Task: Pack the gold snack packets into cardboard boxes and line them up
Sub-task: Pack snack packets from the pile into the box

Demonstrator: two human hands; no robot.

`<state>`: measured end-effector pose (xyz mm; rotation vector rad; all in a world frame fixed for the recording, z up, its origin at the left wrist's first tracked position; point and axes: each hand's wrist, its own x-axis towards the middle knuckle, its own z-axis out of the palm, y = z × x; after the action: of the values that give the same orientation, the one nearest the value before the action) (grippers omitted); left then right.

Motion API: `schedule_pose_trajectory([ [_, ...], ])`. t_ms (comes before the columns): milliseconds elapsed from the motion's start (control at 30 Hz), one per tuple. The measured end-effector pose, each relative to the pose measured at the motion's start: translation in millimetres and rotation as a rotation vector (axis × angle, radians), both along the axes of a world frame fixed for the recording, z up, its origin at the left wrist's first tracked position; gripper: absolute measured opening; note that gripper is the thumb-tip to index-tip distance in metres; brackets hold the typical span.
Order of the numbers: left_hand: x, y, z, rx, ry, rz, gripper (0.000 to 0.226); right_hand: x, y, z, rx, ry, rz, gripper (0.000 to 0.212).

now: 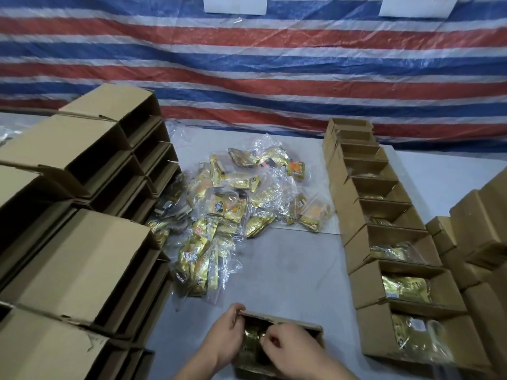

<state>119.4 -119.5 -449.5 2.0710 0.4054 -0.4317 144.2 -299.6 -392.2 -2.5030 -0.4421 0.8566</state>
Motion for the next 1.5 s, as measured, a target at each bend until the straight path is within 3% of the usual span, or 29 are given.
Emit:
schedule_pose_trajectory([
  [67,-0.2,0.7,0.4,-0.008,0.01,-0.006,0.015,5.4,-9.4,18.7,0.083,-0.273,-0.071,0.033],
  [133,-0.2,0.0,2.9,-0.018,0.012,-0.006,0.017,18.7,-19.0,28.0,0.103,-0.421,-0.092,0.03],
  [300,-2.0,4.0,13.8,-0.023,-0.035,-0.072,0.05,33.8,-29.1,15.6,-0.155,-0.215,0.007,0.044],
  [433,33.6,18.1,31.1,-0.005,-0.086,0.088,0.052,33.2,-29.5,7.5,-0.161,-0.165,-0.061,0.048],
  [533,89.0,38.9,40.6,0.26,-0.148,0.072,0.042,43.7,-28.6,13.1,-0.138,-0.115,-0.089,0.046],
  [733,204.4,75.8,58.4,0.869,-0.186,-0.316,0.048,81.5,-33.8,26.5,0.022,-0.169,-0.247,0.042],
  [967,276.6,97.5,25.3,1.19,-0.081,-0.669,0.071,120.2,-34.5,14.5,0.305,-0.163,-0.417,0.032],
  [1100,300.2,97.8,6.2,1.221,-0.022,-0.675,0.1,131.8,-30.0,-6.1,0.389,-0.137,-0.473,0.029],
  [1200,313.9,103.0,0.0,1.174,-0.051,-0.635,0.109,134.3,-26.8,-20.7,0.387,-0.109,-0.477,0.024],
  [1333,318.5,108.6,-6.9,1.147,-0.121,-0.597,0.086,134.7,-22.1,-32.5,0.371,-0.082,-0.478,0.019],
  [1433,310.7,106.4,-9.5,1.108,-0.085,-0.519,0.093,134.0,-15.8,-33.1,0.376,-0.059,-0.5,0.018],
  [1500,302.4,105.3,-11.5,1.073,-0.055,-0.509,0.08,133.9,-12.4,-29.6,0.378,-0.042,-0.511,0.02],
])
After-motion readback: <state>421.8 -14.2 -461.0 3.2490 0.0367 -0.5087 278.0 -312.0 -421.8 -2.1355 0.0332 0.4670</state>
